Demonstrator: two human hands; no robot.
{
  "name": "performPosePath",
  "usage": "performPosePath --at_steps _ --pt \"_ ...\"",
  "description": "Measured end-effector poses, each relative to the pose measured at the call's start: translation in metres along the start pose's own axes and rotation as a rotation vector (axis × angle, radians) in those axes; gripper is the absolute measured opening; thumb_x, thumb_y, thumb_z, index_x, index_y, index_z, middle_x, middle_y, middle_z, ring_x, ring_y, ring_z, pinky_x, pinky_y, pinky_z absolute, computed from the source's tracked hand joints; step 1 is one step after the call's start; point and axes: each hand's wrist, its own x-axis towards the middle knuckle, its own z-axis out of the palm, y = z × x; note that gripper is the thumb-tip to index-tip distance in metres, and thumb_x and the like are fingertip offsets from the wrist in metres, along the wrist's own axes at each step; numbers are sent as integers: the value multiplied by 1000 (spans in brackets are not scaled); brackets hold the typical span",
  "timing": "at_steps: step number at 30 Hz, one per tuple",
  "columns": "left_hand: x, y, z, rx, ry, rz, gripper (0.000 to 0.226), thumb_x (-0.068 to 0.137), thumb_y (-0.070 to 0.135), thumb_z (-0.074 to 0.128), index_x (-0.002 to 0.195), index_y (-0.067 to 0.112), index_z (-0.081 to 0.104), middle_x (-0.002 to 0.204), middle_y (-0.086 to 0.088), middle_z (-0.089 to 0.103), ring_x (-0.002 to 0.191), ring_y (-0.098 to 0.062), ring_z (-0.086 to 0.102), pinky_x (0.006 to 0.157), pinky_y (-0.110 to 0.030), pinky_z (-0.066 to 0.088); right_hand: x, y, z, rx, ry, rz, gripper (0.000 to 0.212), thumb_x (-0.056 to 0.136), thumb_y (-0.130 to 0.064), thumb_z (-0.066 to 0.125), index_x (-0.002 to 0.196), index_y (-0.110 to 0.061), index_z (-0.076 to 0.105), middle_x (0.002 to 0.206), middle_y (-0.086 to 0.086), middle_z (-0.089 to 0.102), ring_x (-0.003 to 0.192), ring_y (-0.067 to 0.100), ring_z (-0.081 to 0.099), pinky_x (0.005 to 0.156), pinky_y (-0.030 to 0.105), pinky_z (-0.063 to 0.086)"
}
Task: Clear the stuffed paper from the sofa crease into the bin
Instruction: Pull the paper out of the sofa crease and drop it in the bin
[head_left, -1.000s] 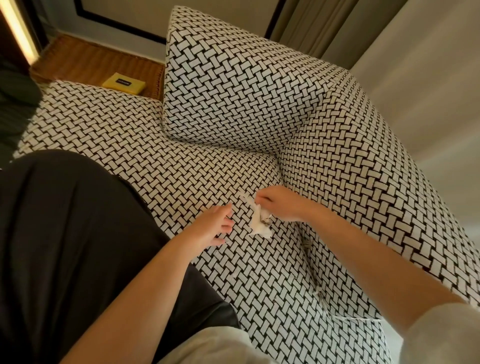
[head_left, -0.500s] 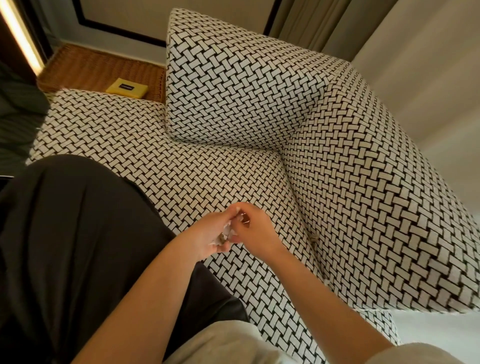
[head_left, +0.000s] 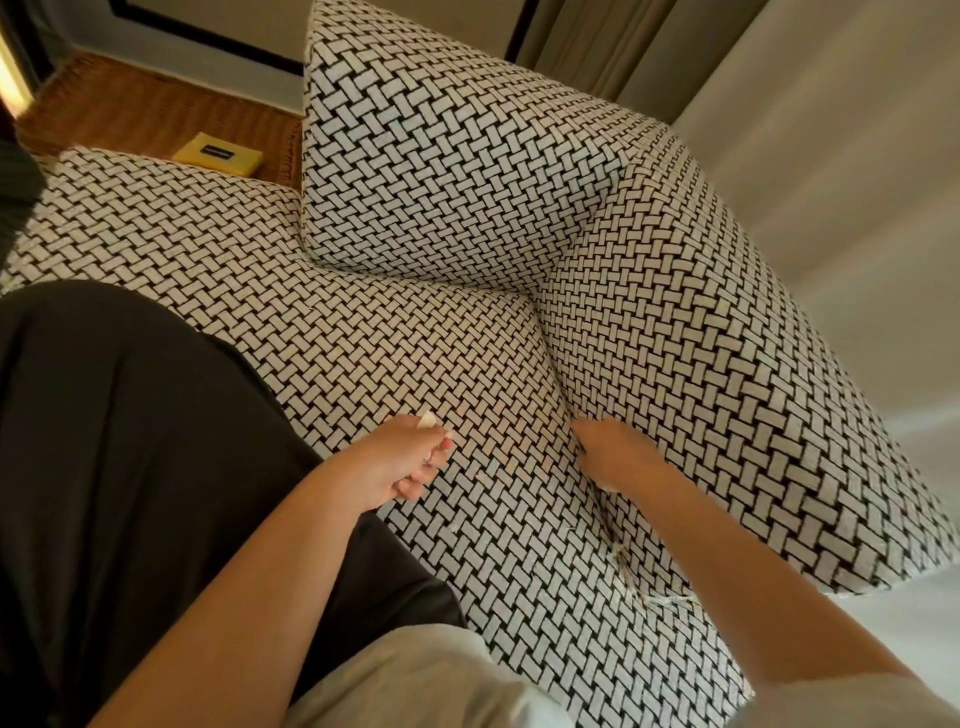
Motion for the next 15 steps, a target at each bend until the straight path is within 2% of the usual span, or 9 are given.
performPosePath --at_steps 3,6,8,11,15 --pt "-1 0 0 13 -4 13 23 96 20 38 76 11 43 52 5 35 39 -6 24 35 -17 19 10 0 8 -117 -186 15 43 88 -1 47 129 -11 43 109 6 54 100 22 55 83 32 48" --pt "-2 0 -2 -7 -18 22 29 97 29 38 74 12 41 52 5 32 39 -7 22 34 -17 19 22 -4 9 -61 -296 47 54 85 7 51 136 -3 37 108 9 55 92 19 57 84 27 52" --pt "-5 -1 -3 -16 -13 27 31 96 36 40 75 14 43 54 4 31 37 -6 23 33 -17 20 29 -5 7 33 -335 92 49 88 7 49 136 1 38 101 11 55 86 18 56 84 29 52" --pt "-10 -1 -5 -31 -1 51 29 95 35 44 76 14 44 55 4 33 37 -5 24 34 -17 20 35 -5 7 145 -368 152 47 90 7 44 136 -1 37 100 14 56 73 18 54 72 27 53" --pt "-16 -1 -6 -72 16 88 25 94 27 46 72 15 44 55 4 35 38 -6 24 36 -17 20 36 -7 7 213 -378 199 49 92 8 40 139 -3 32 80 12 50 60 14 49 56 23 48"
